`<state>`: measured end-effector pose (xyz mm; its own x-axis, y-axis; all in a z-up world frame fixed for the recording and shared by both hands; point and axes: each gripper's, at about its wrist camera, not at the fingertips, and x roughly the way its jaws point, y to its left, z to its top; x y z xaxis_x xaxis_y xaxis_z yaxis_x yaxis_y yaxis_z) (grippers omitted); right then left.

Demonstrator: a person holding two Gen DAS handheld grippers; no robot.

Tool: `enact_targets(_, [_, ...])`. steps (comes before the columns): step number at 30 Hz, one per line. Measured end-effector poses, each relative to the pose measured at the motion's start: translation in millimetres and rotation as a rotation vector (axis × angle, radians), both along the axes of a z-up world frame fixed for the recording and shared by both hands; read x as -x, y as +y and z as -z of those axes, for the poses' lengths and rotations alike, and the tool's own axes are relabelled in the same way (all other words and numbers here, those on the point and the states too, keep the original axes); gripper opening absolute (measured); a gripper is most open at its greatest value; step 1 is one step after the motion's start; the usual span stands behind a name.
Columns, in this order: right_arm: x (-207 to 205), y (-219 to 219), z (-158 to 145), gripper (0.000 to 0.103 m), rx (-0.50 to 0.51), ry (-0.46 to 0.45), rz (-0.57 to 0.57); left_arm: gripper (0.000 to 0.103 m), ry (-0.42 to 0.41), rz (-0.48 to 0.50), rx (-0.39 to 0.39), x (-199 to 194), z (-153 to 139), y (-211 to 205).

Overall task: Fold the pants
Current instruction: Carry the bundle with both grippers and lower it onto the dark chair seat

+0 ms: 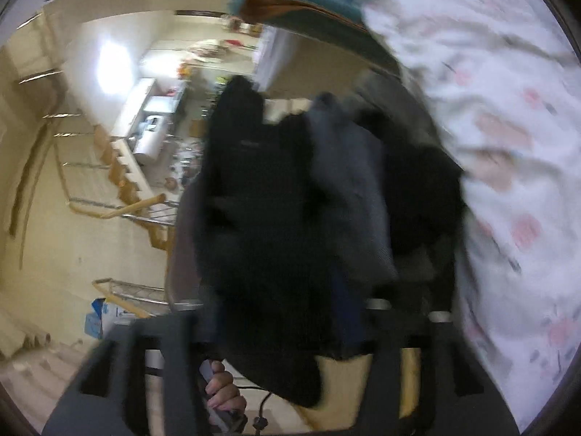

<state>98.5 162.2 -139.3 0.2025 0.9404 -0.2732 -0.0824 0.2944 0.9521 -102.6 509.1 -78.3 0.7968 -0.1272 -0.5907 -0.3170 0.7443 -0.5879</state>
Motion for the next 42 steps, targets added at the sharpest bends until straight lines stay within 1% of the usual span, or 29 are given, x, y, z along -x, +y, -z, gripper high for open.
enact_targets(1, [0.8,-1.3,-1.1,0.062,0.017,0.001,-0.015,0.059,0.021,0.008,-0.028,0.0,-1.9,-4.0])
enact_targets(4, [3.2,-8.9,-26.3,0.062,0.158,-0.081,-0.073,0.072,0.138,0.03,-0.099,-4.2,-17.3,-13.2])
enact_targets(6, [1.7,-18.1,-39.5,0.063,0.227,-0.11,-0.102,0.072,0.172,0.065,-0.158,3.6,-38.7,-19.2])
enact_targets(7, [0.9,-23.3,-49.6,0.063,0.27,-0.134,-0.118,0.072,0.174,0.083,-0.188,8.2,-52.6,-23.5])
enact_targets(8, [0.3,-27.2,-64.7,0.062,0.322,-0.186,-0.139,0.072,0.175,0.094,-0.244,13.7,-68.4,-28.9])
enact_targets(10, [4.8,-31.9,-98.5,0.062,0.467,-0.335,-0.135,0.073,0.184,0.066,-0.363,17.0,-100.1,-36.8])
enact_targets(11, [4.9,-32.1,-117.2,0.062,0.511,-0.401,-0.13,0.075,0.187,0.047,-0.384,12.0,-111.7,-37.5])
enact_targets(13, [-4.3,-17.8,-152.8,0.06,0.573,-0.49,-0.143,0.075,0.181,0.04,-0.377,-3.6,-131.6,-35.0])
enact_targets(14, [-12.8,2.8,-171.6,0.06,0.622,-0.531,-0.179,0.076,0.203,0.054,-0.389,-19.5,-139.3,-36.3])
enact_targets(15, [-17.6,21.7,-181.1,0.06,0.655,-0.548,-0.236,0.076,0.254,0.07,-0.406,-38.6,-137.2,-37.6])
enact_targets(16, [-24.6,49.0,-188.4,0.055,0.698,-0.557,-0.32,0.076,0.316,0.078,-0.415,-58.3,-133.9,-39.3])
enact_targets(17, [-29.6,72.0,-195.2,0.051,0.741,-0.579,-0.348,0.076,0.362,0.098,-0.41,-79.9,-127.1,-42.4])
enact_targets(18, [-33.1,89.4,-199.8,0.051,0.766,-0.6,-0.358,0.076,0.378,0.134,-0.408,-97.0,-119.9,-46.6])
enact_targets(20, [-40.4,121.3,-196.2,0.044,0.823,-0.627,-0.408,0.075,0.384,0.185,-0.415,-121.1,-102.9,-54.2])
enact_targets(21, [-44.6,137.1,-186.5,0.035,0.862,-0.618,-0.443,0.075,0.404,0.205,-0.428,-128.4,-92.0,-57.6])
enact_targets(22, [-46.2,146.7,-174.3,0.03,0.9,-0.605,-0.482,0.075,0.457,0.221,-0.438,-133.9,-76.3,-61.7])
enact_targets(23, [-47.7,156.7,-154.6,0.031,0.957,-0.576,-0.538,0.075,0.496,0.236,-0.442,-134.1,-63.5,-65.2])
enact_targets(26, [-43.2,158.1,-111.9,0.03,1.016,-0.505,-0.633,0.075,0.554,0.31,-0.474,-122.5,-25.4,-78.2])
enact_targets(27, [-37.0,157.0,-104.6,0.03,1.022,-0.493,-0.65,0.075,0.561,0.326,-0.481,-117.3,-16.0,-81.4])
enact_targets(28, [-31.0,155.5,-94.4,0.03,1.033,-0.495,-0.661,0.076,0.565,0.335,-0.498,-112.6,-7.3,-85.5])
enact_targets(29, [-21.3,156.1,-83.8,0.03,1.058,-0.523,-0.679,0.077,0.567,0.337,-0.526,-107.6,3.1,-90.6])
enact_targets(31, [-9.0,160.0,-70.6,0.03,1.098,-0.566,-0.668,0.078,0.566,0.313,-0.536,-105.5,12.2,-93.1])
enact_targets(33, [-5.1,160.7,-68.7,0.03,1.109,-0.576,-0.639,0.079,0.565,0.289,-0.536,-106.1,12.9,-93.3])
enact_targets(35, [-8.0,157.4,-71.6,0.03,1.096,-0.536,-0.627,0.079,0.565,0.287,-0.536,-106.8,3.3,-94.4])
enact_targets(36, [-10.6,153.9,-77.7,0.032,1.071,-0.514,-0.632,0.079,0.562,0.289,-0.542,-105.7,-4.5,-97.8])
enact_targets(37, [-13.7,150.2,-85.4,0.033,1.041,-0.503,-0.638,0.078,0.548,0.284,-0.544,-103.6,-17.0,-98.8])
enact_targets(39, [-19.0,143.4,-109.7,0.033,0.991,-0.513,-0.645,0.078,0.486,0.279,-0.536,-96.7,-48.5,-99.5])
enact_targets(41, [-24.7,140.8,-132.7,0.034,0.953,-0.541,-0.628,0.082,0.431,0.265,-0.564,-98.6,-76.0,-100.5])
enact_targets(42, [-29.8,141.4,-145.8,0.035,0.927,-0.556,-0.614,0.082,0.419,0.25,-0.577,-102.9,-86.3,-99.3])
